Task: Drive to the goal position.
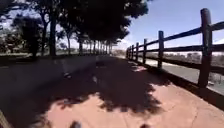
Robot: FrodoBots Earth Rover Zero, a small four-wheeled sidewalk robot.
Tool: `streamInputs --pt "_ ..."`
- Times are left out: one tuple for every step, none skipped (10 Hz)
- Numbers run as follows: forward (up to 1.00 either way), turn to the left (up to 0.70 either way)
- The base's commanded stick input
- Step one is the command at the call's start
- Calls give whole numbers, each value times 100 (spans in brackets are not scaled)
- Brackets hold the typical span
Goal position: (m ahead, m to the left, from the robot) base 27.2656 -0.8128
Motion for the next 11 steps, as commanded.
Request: streamInputs --pt "100 0" --pt "100 0" --pt "100 0" --pt "100 0" --pt "100 0" --pt "100 0" --pt "100 0" --pt "100 0" --pt "100 0" --pt "100 0" --pt "100 0"
